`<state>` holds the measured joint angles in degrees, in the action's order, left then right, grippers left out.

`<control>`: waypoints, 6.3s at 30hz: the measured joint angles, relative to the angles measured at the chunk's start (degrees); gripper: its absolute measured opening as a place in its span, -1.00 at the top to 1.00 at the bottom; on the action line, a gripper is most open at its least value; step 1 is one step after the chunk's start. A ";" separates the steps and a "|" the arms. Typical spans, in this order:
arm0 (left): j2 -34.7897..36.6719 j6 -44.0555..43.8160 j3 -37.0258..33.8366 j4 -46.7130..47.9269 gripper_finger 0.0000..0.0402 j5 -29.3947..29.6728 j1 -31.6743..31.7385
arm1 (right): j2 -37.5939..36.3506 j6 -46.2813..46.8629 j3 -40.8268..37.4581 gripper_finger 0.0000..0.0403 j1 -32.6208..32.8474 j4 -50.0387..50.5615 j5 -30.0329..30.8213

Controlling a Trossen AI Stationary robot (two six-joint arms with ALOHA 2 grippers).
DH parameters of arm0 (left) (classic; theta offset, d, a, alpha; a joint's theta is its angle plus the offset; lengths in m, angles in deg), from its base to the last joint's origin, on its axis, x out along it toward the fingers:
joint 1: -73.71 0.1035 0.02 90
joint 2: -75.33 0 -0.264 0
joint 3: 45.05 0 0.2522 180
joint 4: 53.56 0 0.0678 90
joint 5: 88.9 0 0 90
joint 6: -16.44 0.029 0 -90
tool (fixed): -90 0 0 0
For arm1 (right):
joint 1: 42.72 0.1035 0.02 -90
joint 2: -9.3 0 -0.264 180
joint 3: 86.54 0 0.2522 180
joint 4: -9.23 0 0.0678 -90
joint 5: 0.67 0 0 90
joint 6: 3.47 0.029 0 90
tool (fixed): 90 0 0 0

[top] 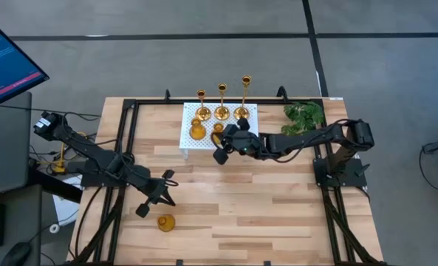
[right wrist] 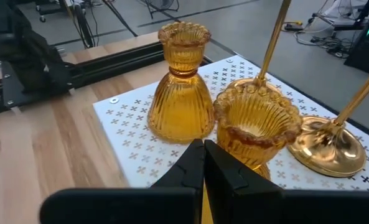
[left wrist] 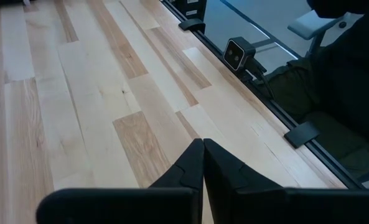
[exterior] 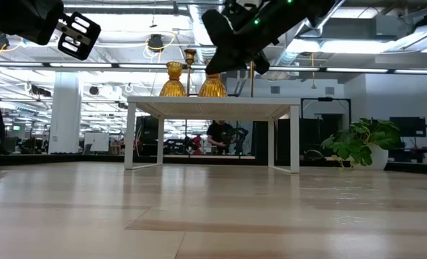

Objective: Pick & Place candle stick holders
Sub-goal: Put the right yellow glass candle holder on the shelf aligned with the other yellow glass candle holder, then put the yellow glass candle holder on the shelf aligned with the other yellow glass candle holders

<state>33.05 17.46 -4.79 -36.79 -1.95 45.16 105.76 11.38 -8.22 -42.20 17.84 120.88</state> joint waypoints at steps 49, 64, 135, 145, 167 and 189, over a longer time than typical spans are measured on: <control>-8.55 -23.30 -0.07 19.10 0.97 -12.18 -5.69 | -6.64 5.36 0.02 1.00 27.63 12.59 5.46; -28.91 -20.81 0.02 -13.03 0.97 -0.11 -12.14 | -6.64 5.14 0.02 1.00 30.66 13.13 7.98; -40.37 -7.20 -0.04 -44.03 -0.25 20.73 6.69 | -6.67 8.75 0.02 1.00 40.60 19.78 19.56; -44.01 -7.48 0.03 -49.96 -0.32 16.68 7.41 | -6.67 8.74 0.02 1.00 40.45 19.73 19.60; -50.18 -7.32 2.95 -55.20 0.22 16.65 8.33 | -6.67 8.72 0.04 1.00 40.12 19.67 19.59; -50.14 -7.30 2.93 -56.05 0.30 16.70 8.33 | -6.67 8.68 0.04 1.00 40.09 19.71 19.54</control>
<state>-17.09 10.16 -1.86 -92.84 14.75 53.48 99.10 20.06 -8.18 -2.11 37.56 140.42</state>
